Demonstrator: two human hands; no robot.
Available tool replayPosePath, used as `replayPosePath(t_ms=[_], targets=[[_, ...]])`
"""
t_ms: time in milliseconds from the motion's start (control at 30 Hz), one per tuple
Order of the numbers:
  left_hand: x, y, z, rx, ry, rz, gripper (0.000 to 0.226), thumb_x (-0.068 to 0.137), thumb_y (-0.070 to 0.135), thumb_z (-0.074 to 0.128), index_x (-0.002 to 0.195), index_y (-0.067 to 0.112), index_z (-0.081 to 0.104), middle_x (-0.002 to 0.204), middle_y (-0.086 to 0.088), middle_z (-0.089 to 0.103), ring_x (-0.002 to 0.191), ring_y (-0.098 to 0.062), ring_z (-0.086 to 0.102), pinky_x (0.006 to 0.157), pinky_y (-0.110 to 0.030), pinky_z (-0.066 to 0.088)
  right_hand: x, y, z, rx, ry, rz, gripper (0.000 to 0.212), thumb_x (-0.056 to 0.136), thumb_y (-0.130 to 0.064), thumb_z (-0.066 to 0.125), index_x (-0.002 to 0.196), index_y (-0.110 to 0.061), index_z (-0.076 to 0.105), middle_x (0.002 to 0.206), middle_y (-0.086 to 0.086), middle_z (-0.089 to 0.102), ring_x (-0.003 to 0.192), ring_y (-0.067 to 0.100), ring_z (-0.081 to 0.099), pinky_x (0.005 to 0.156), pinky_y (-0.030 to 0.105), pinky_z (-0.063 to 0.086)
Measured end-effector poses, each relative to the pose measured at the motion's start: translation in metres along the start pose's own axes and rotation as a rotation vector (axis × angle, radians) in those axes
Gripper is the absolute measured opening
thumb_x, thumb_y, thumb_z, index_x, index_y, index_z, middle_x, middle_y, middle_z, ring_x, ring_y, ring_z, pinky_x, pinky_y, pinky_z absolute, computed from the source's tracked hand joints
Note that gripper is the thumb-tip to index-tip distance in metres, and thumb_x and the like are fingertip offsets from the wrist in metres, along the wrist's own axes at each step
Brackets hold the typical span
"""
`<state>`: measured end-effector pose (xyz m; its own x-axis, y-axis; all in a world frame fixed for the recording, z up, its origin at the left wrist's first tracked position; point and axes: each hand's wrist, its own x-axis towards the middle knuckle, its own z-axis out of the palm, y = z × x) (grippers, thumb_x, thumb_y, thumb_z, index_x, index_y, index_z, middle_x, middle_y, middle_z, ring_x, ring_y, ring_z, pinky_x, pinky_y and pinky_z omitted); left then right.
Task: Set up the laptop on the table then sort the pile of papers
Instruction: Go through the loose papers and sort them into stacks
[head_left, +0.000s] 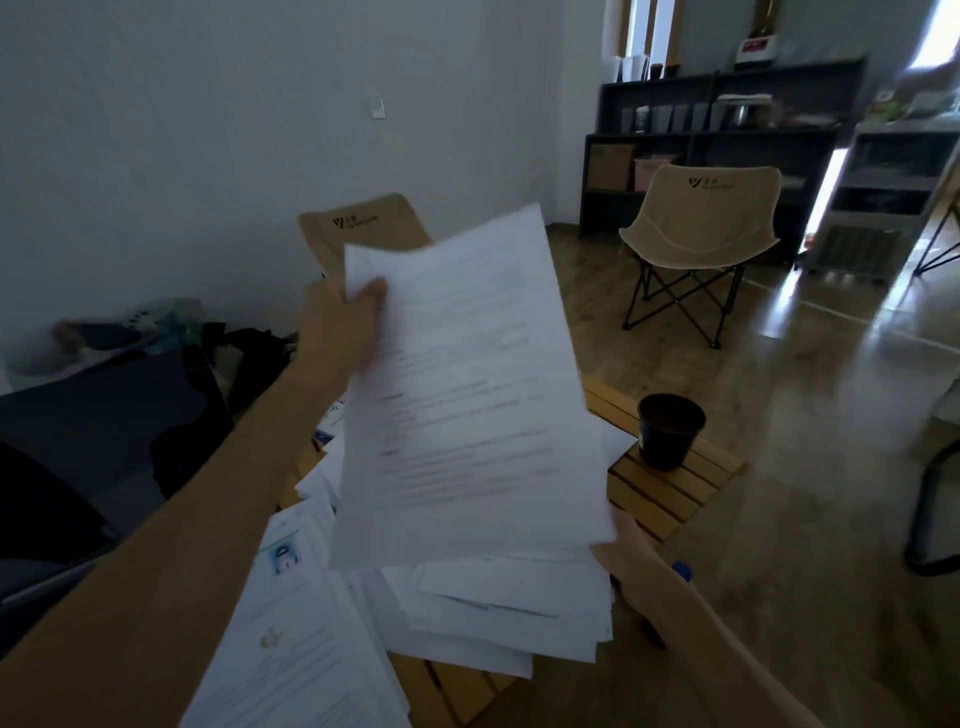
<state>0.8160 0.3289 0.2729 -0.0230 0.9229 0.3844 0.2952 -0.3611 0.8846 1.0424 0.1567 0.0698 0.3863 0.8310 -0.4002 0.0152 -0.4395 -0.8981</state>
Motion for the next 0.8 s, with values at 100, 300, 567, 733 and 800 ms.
replayPosePath(t_ms=[100, 300, 567, 733, 800], targets=[[-0.01, -0.062, 0.04, 0.205, -0.17, -0.124, 0.034, 0.094, 0.035, 0.059, 0.106, 0.003, 0.065, 0.096, -0.008, 0.066, 0.094, -0.028, 0.063, 0.072, -0.03, 0.047, 0.008, -0.001, -0.002, 0.157, 0.033, 0.071, 0.046, 0.1, -0.05, 0.048, 0.122, -0.012, 0.064, 0.1, 0.005, 0.07, 0.088, 0.023, 0.067, 0.082, 0.036, 0.053], [-0.061, -0.149, 0.103, 0.281, -0.353, -0.287, 0.057, 0.094, 0.039, 0.059, 0.138, 0.004, 0.047, 0.139, -0.015, 0.052, 0.123, -0.029, 0.051, 0.099, -0.033, 0.042, 0.017, 0.002, -0.008, 0.243, -0.089, 0.13, 0.047, 0.095, -0.052, 0.058, 0.127, -0.018, 0.06, 0.122, 0.005, 0.07, 0.111, 0.031, 0.067, 0.092, 0.045, 0.053], [-0.077, -0.155, 0.068, -0.043, -0.384, -0.411, 0.054, 0.083, 0.041, 0.073, 0.124, 0.011, 0.052, 0.12, 0.001, 0.059, 0.111, -0.019, 0.058, 0.084, -0.025, 0.049, -0.005, -0.026, -0.012, 0.103, -0.048, -0.311, 0.031, 0.094, 0.0, 0.057, 0.115, -0.022, 0.064, 0.108, 0.001, 0.074, 0.1, 0.024, 0.072, 0.084, 0.044, 0.059], [-0.082, -0.08, 0.028, -0.401, -0.376, -0.191, 0.04, 0.083, 0.021, 0.075, 0.121, 0.016, 0.064, 0.115, 0.001, 0.071, 0.102, -0.018, 0.069, 0.082, -0.036, 0.059, -0.035, -0.079, -0.008, 0.122, -0.043, -0.502, 0.034, 0.087, 0.001, 0.067, 0.113, -0.021, 0.069, 0.108, -0.004, 0.076, 0.099, 0.017, 0.073, 0.087, 0.042, 0.059], [-0.084, -0.057, 0.017, -0.341, -0.284, -0.039, 0.042, 0.084, 0.026, 0.075, 0.123, 0.02, 0.061, 0.117, 0.005, 0.069, 0.103, -0.013, 0.068, 0.081, -0.031, 0.058, -0.048, -0.099, -0.002, 0.154, -0.066, -0.59, 0.034, 0.086, -0.001, 0.071, 0.112, -0.021, 0.07, 0.107, -0.004, 0.076, 0.098, 0.015, 0.073, 0.084, 0.037, 0.06]])
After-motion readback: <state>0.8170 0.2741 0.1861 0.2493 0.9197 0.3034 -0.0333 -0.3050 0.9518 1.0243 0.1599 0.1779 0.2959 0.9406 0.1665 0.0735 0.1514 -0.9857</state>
